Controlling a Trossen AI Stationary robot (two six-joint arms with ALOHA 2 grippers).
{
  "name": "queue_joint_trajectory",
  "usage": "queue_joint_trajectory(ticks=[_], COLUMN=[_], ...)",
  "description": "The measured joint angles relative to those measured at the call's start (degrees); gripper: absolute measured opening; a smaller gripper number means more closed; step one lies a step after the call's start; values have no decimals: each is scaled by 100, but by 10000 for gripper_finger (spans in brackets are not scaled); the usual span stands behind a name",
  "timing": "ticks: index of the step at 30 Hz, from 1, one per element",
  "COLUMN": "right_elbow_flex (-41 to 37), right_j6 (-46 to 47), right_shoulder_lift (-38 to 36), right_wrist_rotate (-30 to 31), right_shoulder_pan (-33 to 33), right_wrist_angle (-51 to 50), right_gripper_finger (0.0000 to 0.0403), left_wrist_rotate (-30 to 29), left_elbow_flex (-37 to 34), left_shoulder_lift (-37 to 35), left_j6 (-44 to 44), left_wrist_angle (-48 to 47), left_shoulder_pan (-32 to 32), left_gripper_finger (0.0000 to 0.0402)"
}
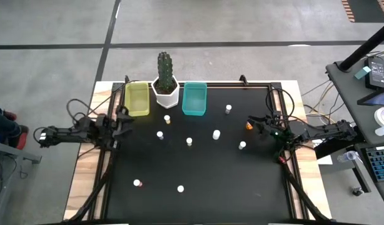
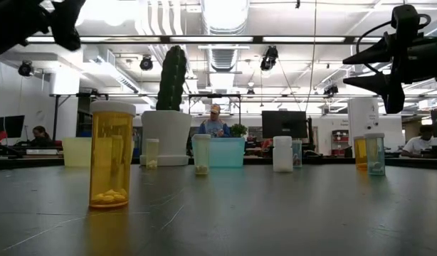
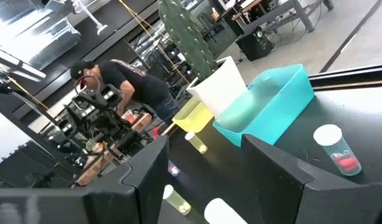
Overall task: Pick and place medicine bottles into bin by pill shape (circle, oval)
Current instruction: Put the light blue tablet bottle into the blue bin
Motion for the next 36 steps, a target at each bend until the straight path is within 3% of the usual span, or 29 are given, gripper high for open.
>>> queue_joint_trajectory(ticks=[7, 13, 16, 24, 30, 36], right_elbow_flex=[-1, 0, 0, 7, 629, 1504], right_j6=[-463, -878, -1103, -2080, -2424, -2849], right_shoulder_lift=[32, 54, 167, 989, 1907, 2778], right_wrist_rotate=[44, 545, 592, 517, 485, 483], right_shoulder_pan=[0, -2, -2, 0, 0, 0], right_wrist_angle=[21, 214, 820, 3151, 3275, 3192], right_gripper_finger=[194, 194, 194, 194, 194, 194], left_wrist_rotate=[-9, 148, 127, -915, -1242, -1836], left_elbow_flex=[0, 0, 0, 53, 414, 694], left_shoulder_lift=[9, 11, 10, 244, 882, 1511], left_j6=[859, 459, 441, 442, 543, 1245], left_wrist_angle=[211, 211, 236, 329, 310, 310], left_shoulder_pan=[0, -7, -7, -2, -2, -2], left_gripper_finger=[187, 187, 187, 187, 187, 187])
